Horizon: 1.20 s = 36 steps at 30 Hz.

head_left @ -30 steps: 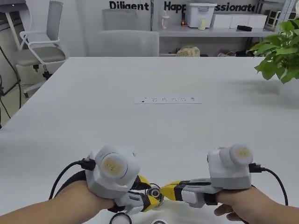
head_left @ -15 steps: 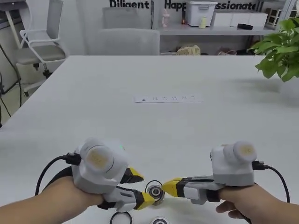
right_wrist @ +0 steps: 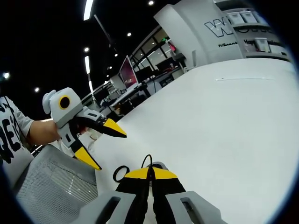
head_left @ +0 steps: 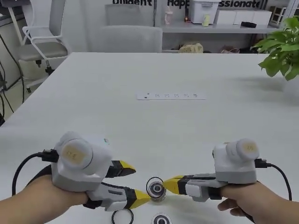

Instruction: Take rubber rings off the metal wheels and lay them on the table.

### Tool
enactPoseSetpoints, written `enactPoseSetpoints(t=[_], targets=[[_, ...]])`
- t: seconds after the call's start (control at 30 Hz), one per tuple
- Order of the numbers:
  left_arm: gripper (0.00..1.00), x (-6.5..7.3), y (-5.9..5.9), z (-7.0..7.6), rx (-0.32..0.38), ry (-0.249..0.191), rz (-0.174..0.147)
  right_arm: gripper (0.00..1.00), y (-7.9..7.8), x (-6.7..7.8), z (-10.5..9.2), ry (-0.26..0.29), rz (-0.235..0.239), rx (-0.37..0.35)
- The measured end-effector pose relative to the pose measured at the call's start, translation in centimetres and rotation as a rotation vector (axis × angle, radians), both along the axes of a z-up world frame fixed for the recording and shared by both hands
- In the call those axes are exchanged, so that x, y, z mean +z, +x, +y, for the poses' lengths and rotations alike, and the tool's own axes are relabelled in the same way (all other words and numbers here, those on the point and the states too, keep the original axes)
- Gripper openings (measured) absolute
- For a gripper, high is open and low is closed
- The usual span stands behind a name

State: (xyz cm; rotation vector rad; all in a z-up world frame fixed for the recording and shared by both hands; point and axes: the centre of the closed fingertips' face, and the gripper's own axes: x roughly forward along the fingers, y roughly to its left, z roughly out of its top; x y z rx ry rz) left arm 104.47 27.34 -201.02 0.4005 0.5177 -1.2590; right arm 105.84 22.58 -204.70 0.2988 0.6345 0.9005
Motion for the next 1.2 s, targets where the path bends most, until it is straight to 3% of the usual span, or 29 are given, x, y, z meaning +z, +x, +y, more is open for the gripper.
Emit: enactPoseSetpoints(t=[0.17, 0.6, 0.87, 1.2], targets=[[0.42, 0.5, -0.6, 0.8, 0.004, -0.003, -0.013, 0.0, -0.2, 0.1, 0.1, 0.005, 0.001, 0.0], [0.52, 1.7, -2.0, 3.3, 0.055, -0.035, -0.009, 0.0, -0.5, 0.5, 0.2, 0.005, 0.001, 0.01], [0.58, 2.6, -2.3, 4.6, 0.086, -0.05, -0.02, 0.0, -0.8, 0.8, 0.6, 0.007, 0.002, 0.025], [0.64, 3.3, -3.7, 4.9, 0.105, -0.084, -0.009, 0.0, -0.7, 1.4, 0.7, 0.025, 0.008, 0.022]])
